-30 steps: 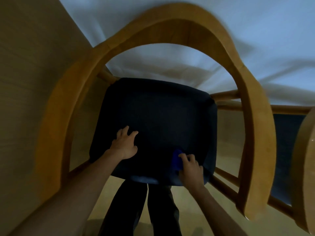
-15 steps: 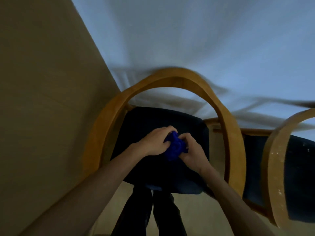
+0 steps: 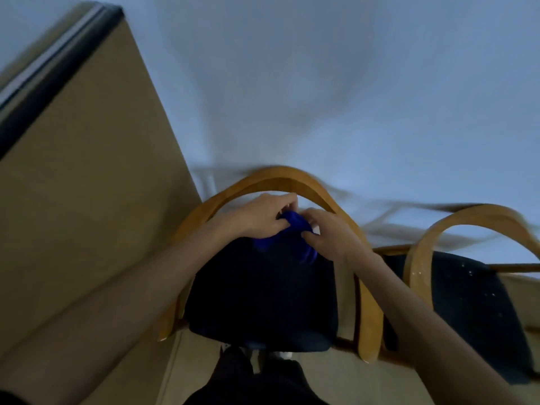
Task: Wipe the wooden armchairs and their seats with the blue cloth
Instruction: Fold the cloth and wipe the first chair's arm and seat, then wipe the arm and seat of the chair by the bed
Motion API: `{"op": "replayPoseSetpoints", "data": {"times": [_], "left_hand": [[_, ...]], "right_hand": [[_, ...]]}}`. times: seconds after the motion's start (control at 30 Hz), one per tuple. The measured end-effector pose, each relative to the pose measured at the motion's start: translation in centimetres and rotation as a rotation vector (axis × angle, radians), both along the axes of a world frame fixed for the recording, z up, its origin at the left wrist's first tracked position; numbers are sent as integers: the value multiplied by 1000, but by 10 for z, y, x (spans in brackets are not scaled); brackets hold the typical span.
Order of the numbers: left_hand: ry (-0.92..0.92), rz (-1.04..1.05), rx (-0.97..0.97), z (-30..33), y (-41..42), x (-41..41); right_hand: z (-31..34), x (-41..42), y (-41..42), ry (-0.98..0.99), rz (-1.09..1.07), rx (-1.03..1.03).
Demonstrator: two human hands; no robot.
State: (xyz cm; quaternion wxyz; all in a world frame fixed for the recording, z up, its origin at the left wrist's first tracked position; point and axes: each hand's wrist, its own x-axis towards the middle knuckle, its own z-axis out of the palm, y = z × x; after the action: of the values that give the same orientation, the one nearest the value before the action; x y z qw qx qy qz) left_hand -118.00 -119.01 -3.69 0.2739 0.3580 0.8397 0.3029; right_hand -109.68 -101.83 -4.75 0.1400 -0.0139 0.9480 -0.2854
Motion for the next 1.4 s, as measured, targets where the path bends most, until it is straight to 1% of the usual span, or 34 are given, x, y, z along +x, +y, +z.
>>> {"op": "replayPoseSetpoints", "data": {"times": [0.07,0.17,0.2,0.23,0.3,0.37,0.43,0.53,0.6,0.7,0.77,0.87,0.93,1.0,1.07,1.17,1.23,1.3,1.33,1.4], "left_hand": [[13,13,12,13,-1,-2],[42,44,46,26,1,0],[51,58,52,30,3,2],[52,86,65,32,4,5],[33,197,113,39,7,14],[5,321,152,42,7,28],[13,383,115,39,7,46],[102,432,25,24,11,76],[112,498,29,19,13,90],[116,603,47,24,9,102],[73,657,96,27,1,106],[-86,772,211,33,-9,114],[-150,832,284,37,-14,123],[-200,898,361,38,-21,134],[-227,994,409,38,-30,148],[-234,1170,402,31,-49,168],[-294,1226,434,29,-64,184],[-372,1223,502,26,-82,201],[-374,1206,502,24,-90,209],[-321,1164,433,22,-102,225]], "right_hand": [[13,-6,1,55,6,54],[27,-12,1,62,6,-108],[31,-15,2,75,27,-139],[32,-17,3,97,60,-125],[36,-21,7,157,122,-52],[43,-20,15,207,158,-62],[52,-17,22,250,182,-137],[70,-11,34,253,233,-247],[77,-9,44,234,285,-246],[79,-9,62,210,327,-173],[75,-9,71,180,319,-164],[70,-7,74,112,308,-208],[67,-3,70,63,292,-257],[64,3,60,21,208,-335],[58,10,47,-18,70,-447],[48,25,18,-61,-31,-534],[43,34,-1,-81,-16,-501],[38,43,-17,-97,74,-446],[37,47,-24,-90,138,-414],[34,55,-39,-35,256,-310]]}}
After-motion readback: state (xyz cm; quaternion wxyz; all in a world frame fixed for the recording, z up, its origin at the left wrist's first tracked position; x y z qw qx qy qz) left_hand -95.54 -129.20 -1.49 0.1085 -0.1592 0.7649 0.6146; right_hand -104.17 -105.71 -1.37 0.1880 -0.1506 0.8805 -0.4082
